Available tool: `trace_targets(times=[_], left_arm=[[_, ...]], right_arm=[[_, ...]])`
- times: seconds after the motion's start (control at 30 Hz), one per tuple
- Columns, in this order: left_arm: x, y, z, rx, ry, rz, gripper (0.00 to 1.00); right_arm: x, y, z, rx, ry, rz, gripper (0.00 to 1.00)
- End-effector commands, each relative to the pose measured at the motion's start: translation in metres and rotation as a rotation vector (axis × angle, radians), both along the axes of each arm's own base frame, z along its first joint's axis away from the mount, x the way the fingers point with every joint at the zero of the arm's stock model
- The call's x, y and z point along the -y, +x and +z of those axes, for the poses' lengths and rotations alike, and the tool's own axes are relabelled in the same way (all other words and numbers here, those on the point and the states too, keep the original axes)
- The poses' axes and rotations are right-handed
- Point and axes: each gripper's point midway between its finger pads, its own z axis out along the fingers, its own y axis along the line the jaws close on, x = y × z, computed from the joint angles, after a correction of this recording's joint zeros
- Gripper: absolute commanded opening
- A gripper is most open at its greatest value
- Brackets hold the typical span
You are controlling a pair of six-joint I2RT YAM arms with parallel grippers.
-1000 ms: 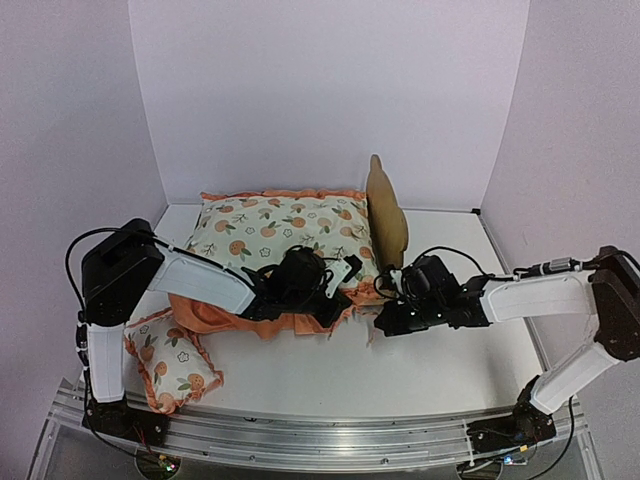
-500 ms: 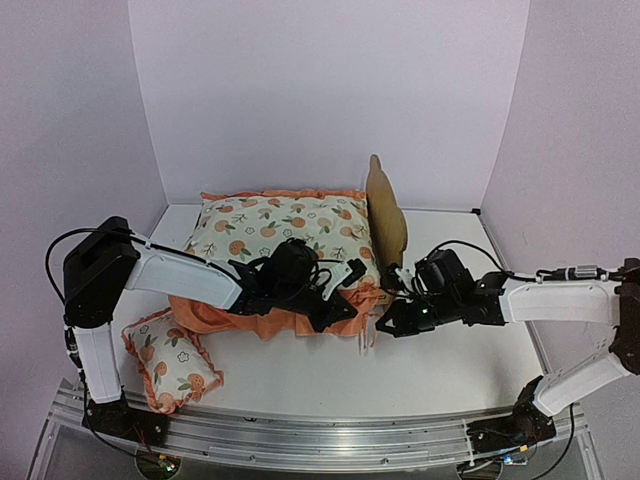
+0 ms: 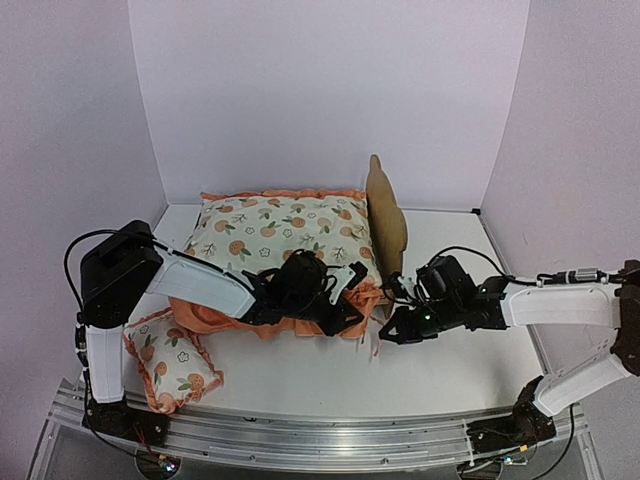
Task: Set up the pet bed
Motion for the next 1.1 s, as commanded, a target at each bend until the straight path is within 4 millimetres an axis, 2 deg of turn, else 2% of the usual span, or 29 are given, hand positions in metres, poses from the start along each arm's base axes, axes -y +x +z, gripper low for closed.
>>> trace_targets(times=[0.0, 0.17, 0.27, 0.37, 0.47, 0.53, 0.63, 0.7, 0.77, 0.9, 1.07], left_arm=[[0.007, 0.025, 0.028, 0.128, -0.033, 0.086, 0.34], [0.009, 0.005, 0.018, 0.074, -0.030, 0.002, 0.50], [0.013, 0.002, 0.013, 0.076, -0.042, -0.008, 0.53], [0.017, 0.010, 0.012, 0.118, -0.038, 0.006, 0.49], [0.016, 0.010, 0.009, 0.147, -0.024, -0.014, 0.46], [0.015, 0.013, 0.002, 0.154, -0.004, -0.003, 0.39], [0.015, 0.017, 0.002, 0.166, 0.003, 0.008, 0.17], [0.015, 0.018, 0.009, 0.171, 0.013, 0.007, 0.04], [0.013, 0.018, 0.022, 0.182, 0.025, 0.001, 0.00], [0.004, 0.020, 0.059, 0.223, 0.044, -0.043, 0.00], [-0.009, 0.034, 0.107, 0.298, 0.068, -0.070, 0.00]], right_arm=[[0.002, -0.002, -0.003, -0.014, 0.008, -0.011, 0.00], [0.000, -0.001, -0.003, -0.010, 0.012, -0.004, 0.00], [-0.002, -0.001, -0.003, -0.015, 0.016, 0.001, 0.00], [-0.003, -0.001, -0.003, -0.016, 0.019, 0.003, 0.00], [-0.004, 0.000, -0.004, -0.014, 0.018, 0.003, 0.00], [-0.005, 0.002, -0.002, -0.008, 0.021, 0.007, 0.00], [-0.007, 0.004, 0.000, 0.001, 0.022, 0.012, 0.00], [-0.008, 0.005, 0.000, 0.004, 0.021, 0.013, 0.00], [-0.007, 0.006, 0.000, 0.011, 0.017, 0.013, 0.00], [-0.009, 0.012, 0.002, 0.035, 0.004, 0.010, 0.00], [-0.017, 0.021, 0.005, 0.047, 0.004, 0.021, 0.00]])
